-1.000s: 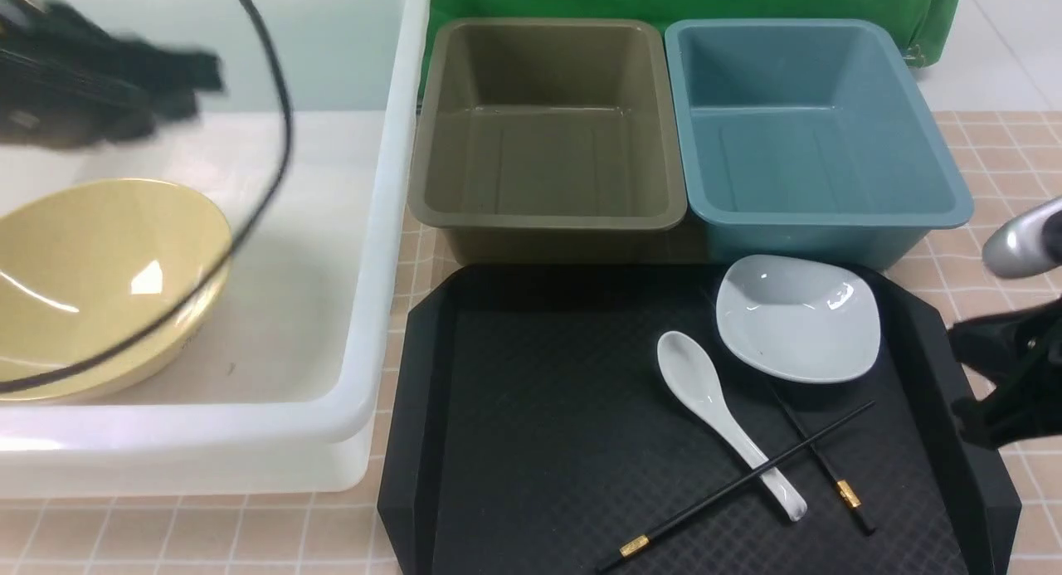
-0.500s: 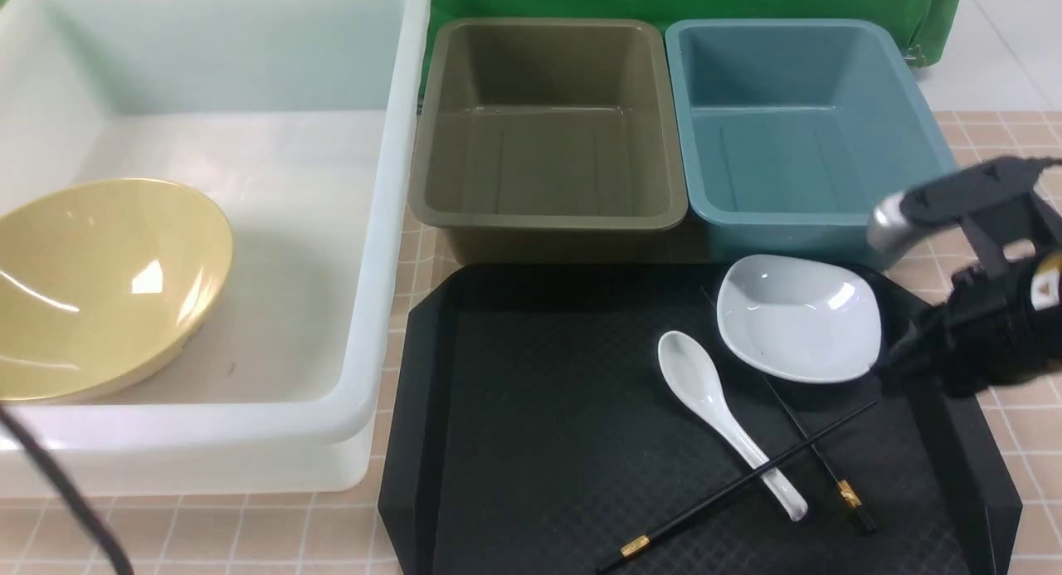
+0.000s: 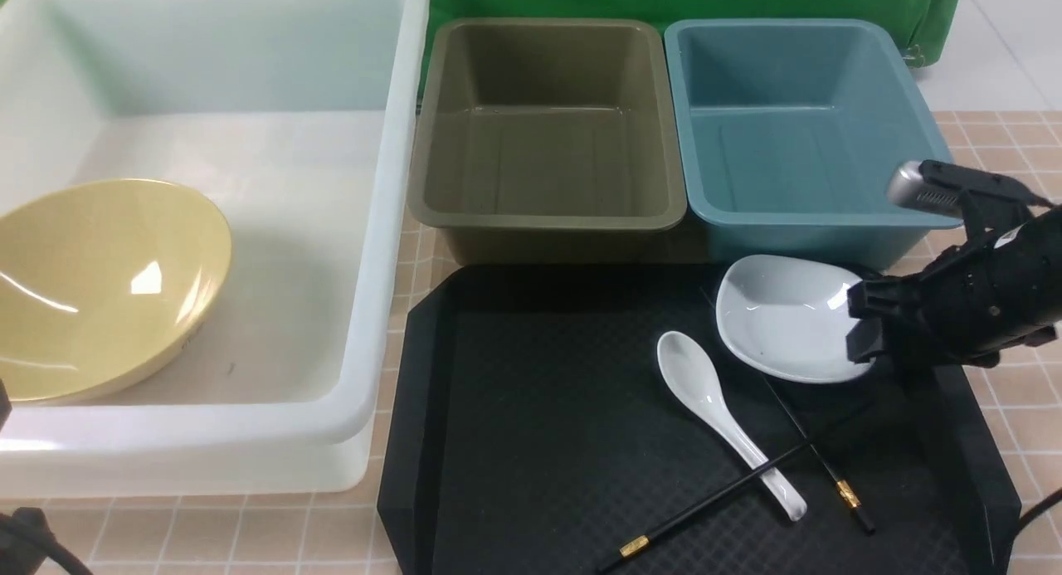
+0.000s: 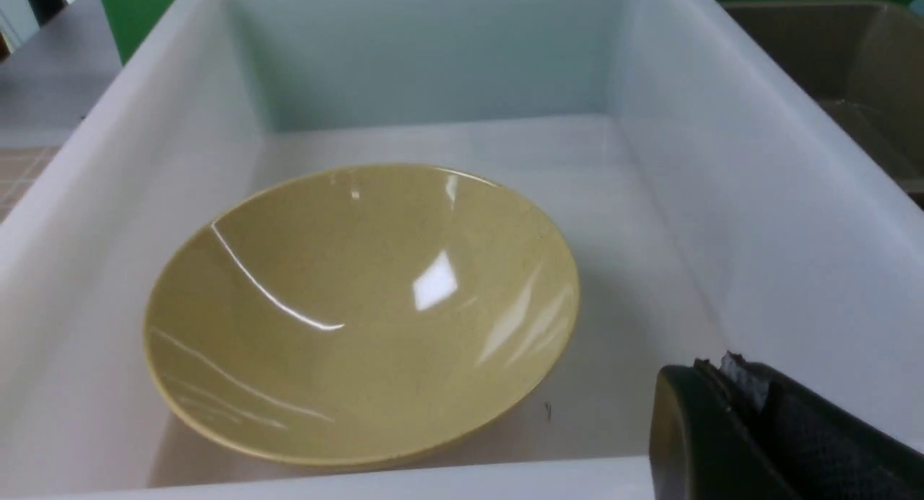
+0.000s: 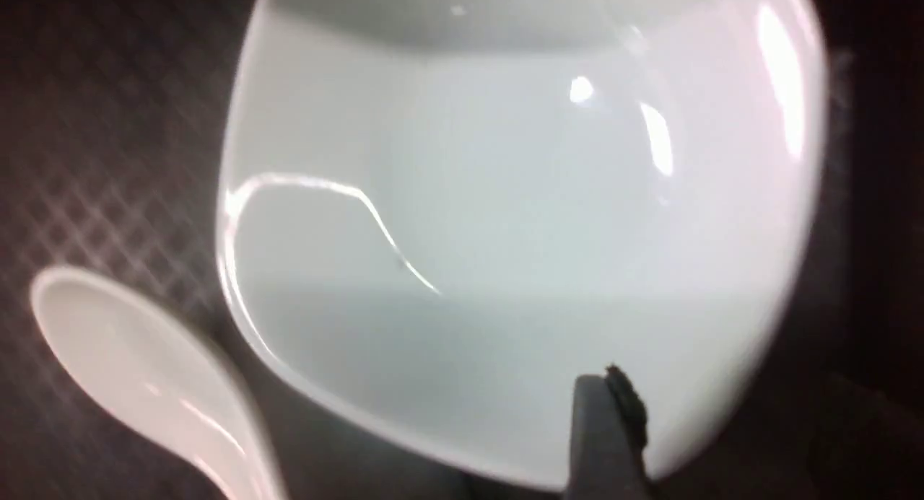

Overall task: On brown table put chopsticks spoon bowls plates into blue grey white boxes.
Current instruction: 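Reach for and grasp the small white dish on the black tray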

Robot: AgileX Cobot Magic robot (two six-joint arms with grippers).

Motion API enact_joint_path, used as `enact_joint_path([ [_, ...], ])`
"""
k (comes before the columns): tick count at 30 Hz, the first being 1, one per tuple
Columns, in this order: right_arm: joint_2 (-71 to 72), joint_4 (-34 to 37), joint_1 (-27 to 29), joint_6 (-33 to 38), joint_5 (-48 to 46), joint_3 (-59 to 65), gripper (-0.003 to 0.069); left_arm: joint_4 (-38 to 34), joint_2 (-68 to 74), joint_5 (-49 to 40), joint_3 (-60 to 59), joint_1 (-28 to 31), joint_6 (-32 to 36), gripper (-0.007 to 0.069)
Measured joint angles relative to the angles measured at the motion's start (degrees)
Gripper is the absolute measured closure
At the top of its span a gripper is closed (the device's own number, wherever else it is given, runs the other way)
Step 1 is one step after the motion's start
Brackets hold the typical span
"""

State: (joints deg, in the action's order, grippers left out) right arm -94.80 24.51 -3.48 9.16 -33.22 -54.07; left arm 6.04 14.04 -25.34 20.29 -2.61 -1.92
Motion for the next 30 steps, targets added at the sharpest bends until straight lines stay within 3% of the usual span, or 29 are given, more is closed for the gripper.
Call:
enact_joint_path([
  [11,-5.68,4.87,0.00,0.54,7.78,0.00,0.0260,-1.06,0.00,0.80,-0.15,0.00,-0.04,0.0630],
  [18,-5.73,5.08,0.00,1.64,10.05,-0.05,0.0354,-1.12,0.00,0.45,-0.15,0.00,-0.04,0.0630],
  [23,-5.73,5.51,0.00,1.64,10.37,-0.05,0.0475,-2.53,-1.14,0.17,-0.15,0.00,-0.04,0.0630],
  [30,-5.68,6.82,0.00,4.74,10.06,-0.11,0.0515,-2.75,-5.50,-0.55,-0.17,0.00,-0.04,0.0630],
])
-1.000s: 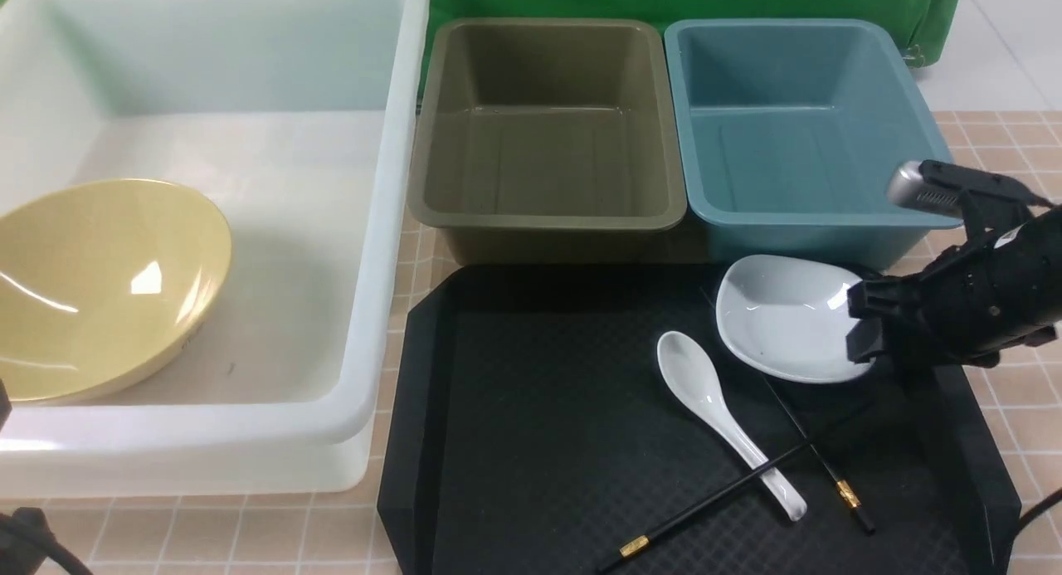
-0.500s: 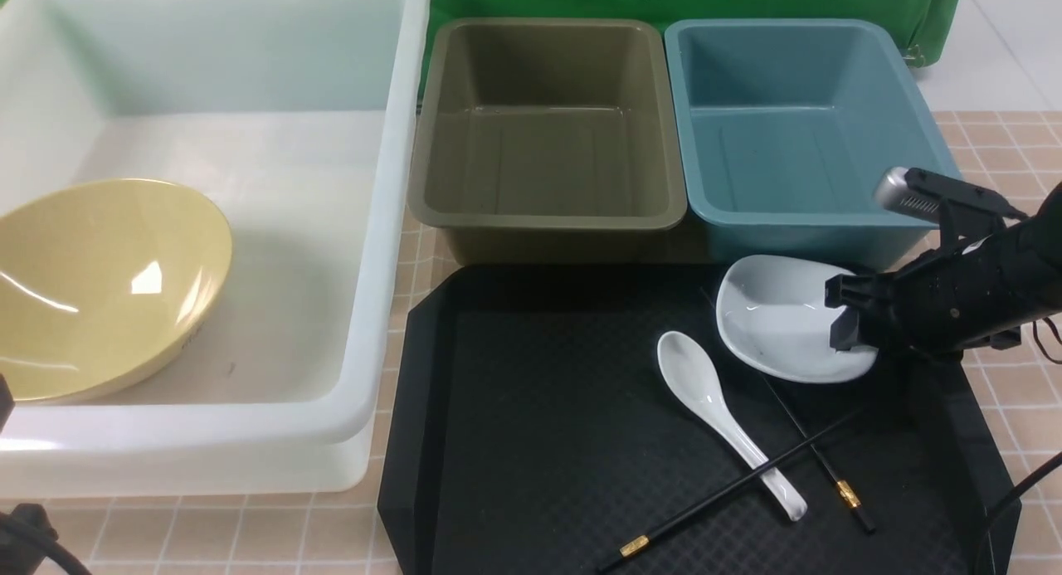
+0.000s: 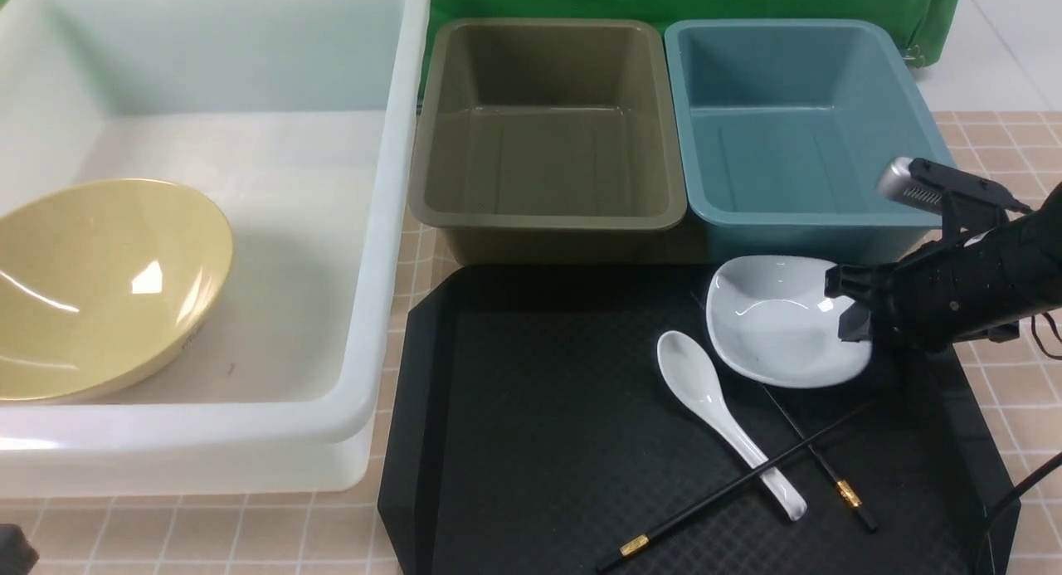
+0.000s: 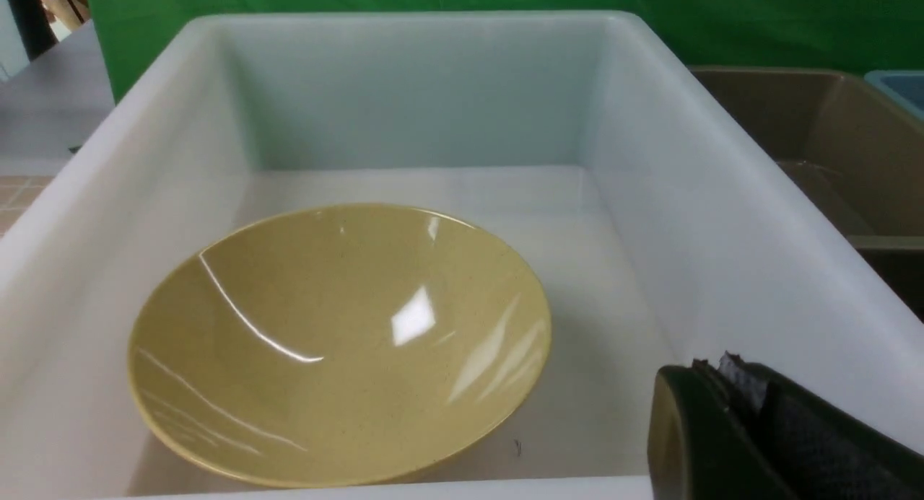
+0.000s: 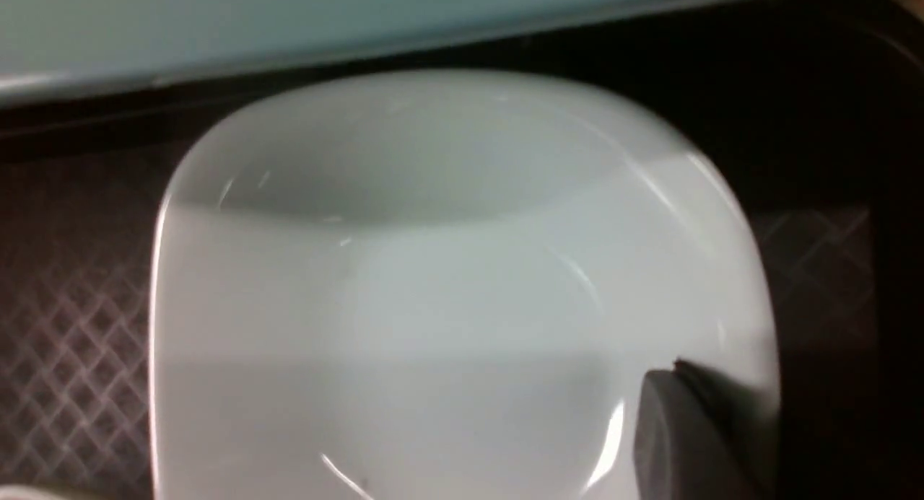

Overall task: On brown table put chopsticks spoon bowls plates into blue grey white boxes.
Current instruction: 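Reach for and grasp the small white dish on the black tray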

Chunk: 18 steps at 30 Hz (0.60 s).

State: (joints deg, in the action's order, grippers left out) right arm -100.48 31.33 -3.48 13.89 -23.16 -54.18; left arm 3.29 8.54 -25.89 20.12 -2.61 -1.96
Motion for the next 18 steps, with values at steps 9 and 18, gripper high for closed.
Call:
enact_joint_path([
  [9,3.87,-0.47,0.00,6.66,-4.64,-0.14,0.0544,0.06,-4.57,0.20,0.00,0.00,0.00,0.0630],
  [18,12.97,-1.38,0.00,10.84,-7.91,0.11,0.0573,1.24,-4.61,0.51,0.00,0.00,0.00,0.0630],
])
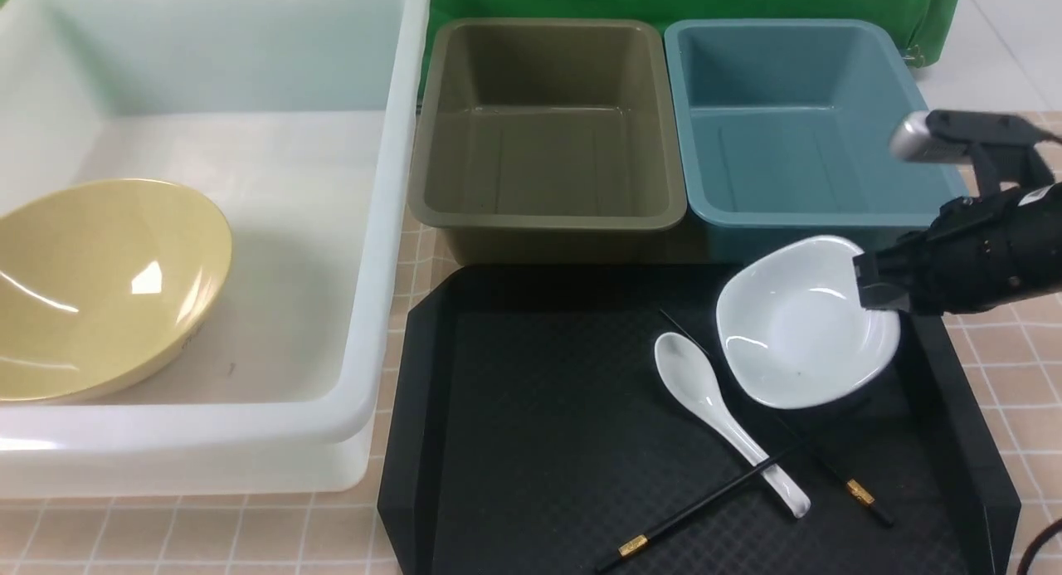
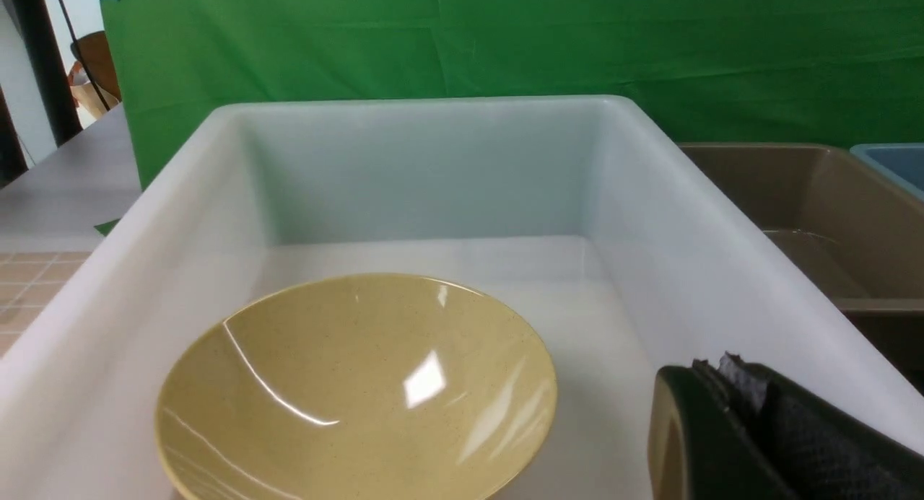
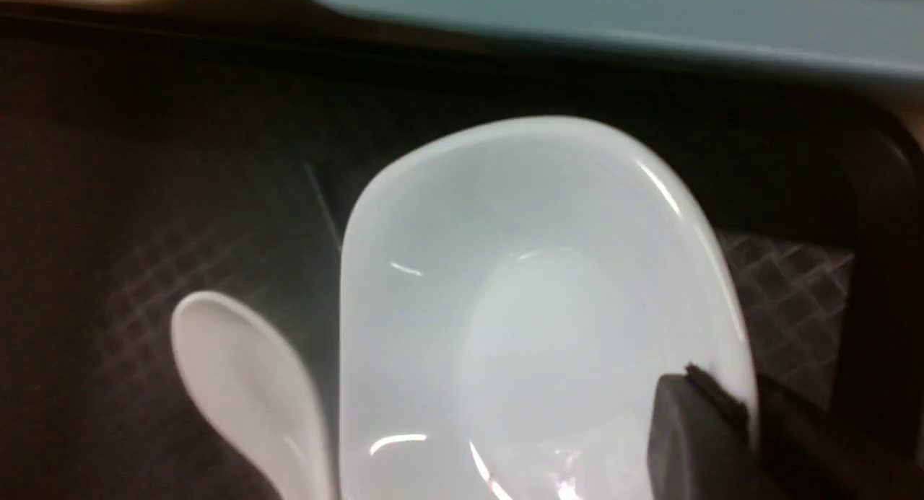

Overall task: On brown table put chopsticks spoon bowls plates into blue grey white boxes.
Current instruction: 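Reach for and grasp the small white dish on the black tray, then place the white bowl into the white bin on top of the stacked bowls with the right gripper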

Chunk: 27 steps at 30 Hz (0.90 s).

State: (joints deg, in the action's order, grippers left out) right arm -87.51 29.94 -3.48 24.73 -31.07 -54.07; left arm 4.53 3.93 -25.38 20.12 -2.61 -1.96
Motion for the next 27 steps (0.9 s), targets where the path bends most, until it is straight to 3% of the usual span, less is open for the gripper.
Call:
enact_joint_path([
  [11,7.14,-1.03,0.00,2.67,-6.12,-0.34,0.0573,0.05,0.00,-0.36,0.00,0.00,-0.30,0.0630],
  [21,12.28,0.41,-0.49,4.04,-14.05,-10.37,0.0573,-0.65,0.00,2.01,-1.87,0.00,-1.12,0.0630],
  [24,11.83,3.61,-4.56,5.44,-14.90,-16.47,0.0573,-0.65,0.00,5.34,-3.62,0.00,-1.12,0.0630],
  [27,9.25,6.16,-12.23,6.95,-14.43,-21.57,0.0573,-0.65,0.00,7.23,-4.03,0.00,-1.12,0.0630],
])
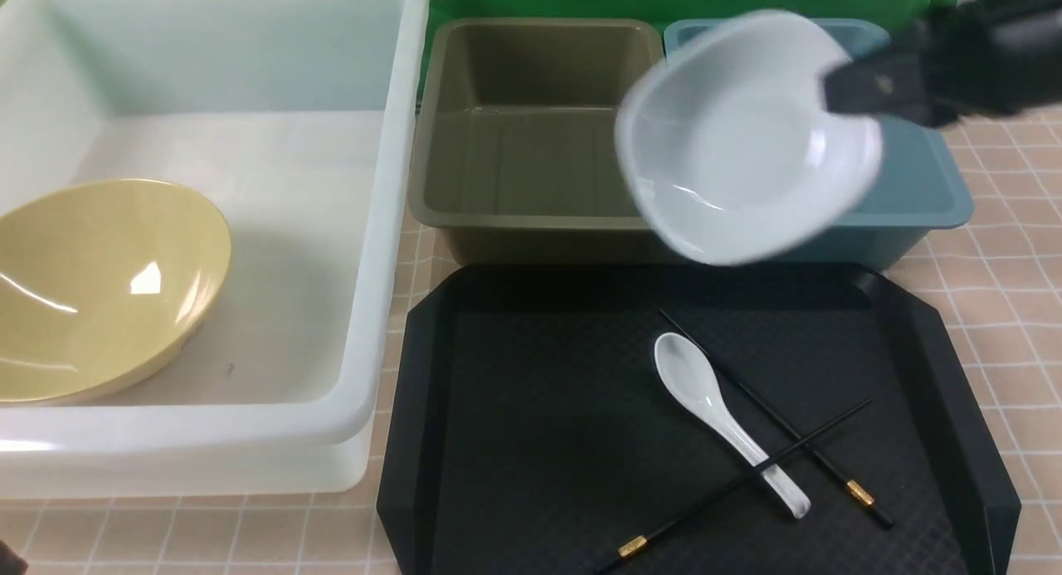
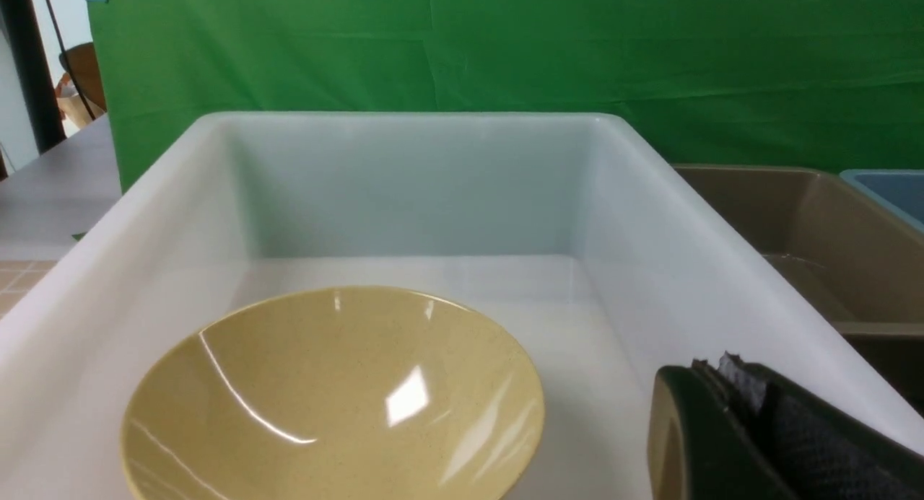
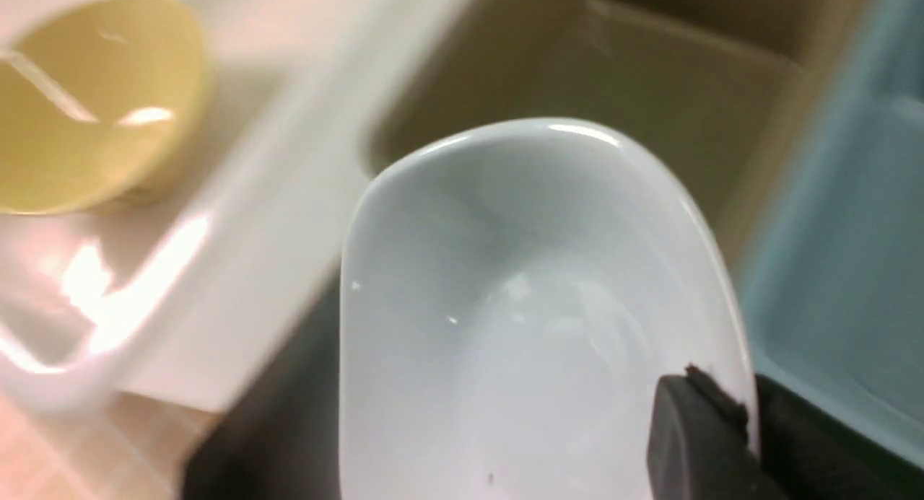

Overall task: On brown table put chopsticks spoon bowls plates into blue grey white boxes.
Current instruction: 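Place the white bowl into the white bin on top of the stacked bowls with the right gripper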

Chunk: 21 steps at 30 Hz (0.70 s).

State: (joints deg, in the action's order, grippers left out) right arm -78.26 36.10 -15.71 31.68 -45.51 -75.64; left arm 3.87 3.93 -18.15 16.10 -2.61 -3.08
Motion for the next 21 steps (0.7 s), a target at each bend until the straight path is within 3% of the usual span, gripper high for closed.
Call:
enact_joint_path([
  [1,0.00,0.07,-0.55,0.00,0.13,-0.32,0.0573,0.00,0.00,0.10,0.00,0.00,0.00,0.0630],
  [7,-12.91,0.75,-16.53,0.22,5.15,-11.83,0.0573,-0.04,0.00,0.54,0.00,0.00,0.00,0.0630],
  [11,-21.55,0.90,-22.03,0.22,6.24,-19.33,0.0573,-0.04,0.00,0.54,0.00,0.00,0.00,0.0630],
  [15,-30.07,0.26,-25.09,0.22,7.42,-26.36,0.0573,-0.04,0.00,0.43,0.00,0.00,0.00,0.0630],
  [21,-41.57,-0.39,-25.42,-0.90,9.17,-35.04,0.0573,-0.04,0.00,0.31,0.00,0.00,0.00,0.0630],
])
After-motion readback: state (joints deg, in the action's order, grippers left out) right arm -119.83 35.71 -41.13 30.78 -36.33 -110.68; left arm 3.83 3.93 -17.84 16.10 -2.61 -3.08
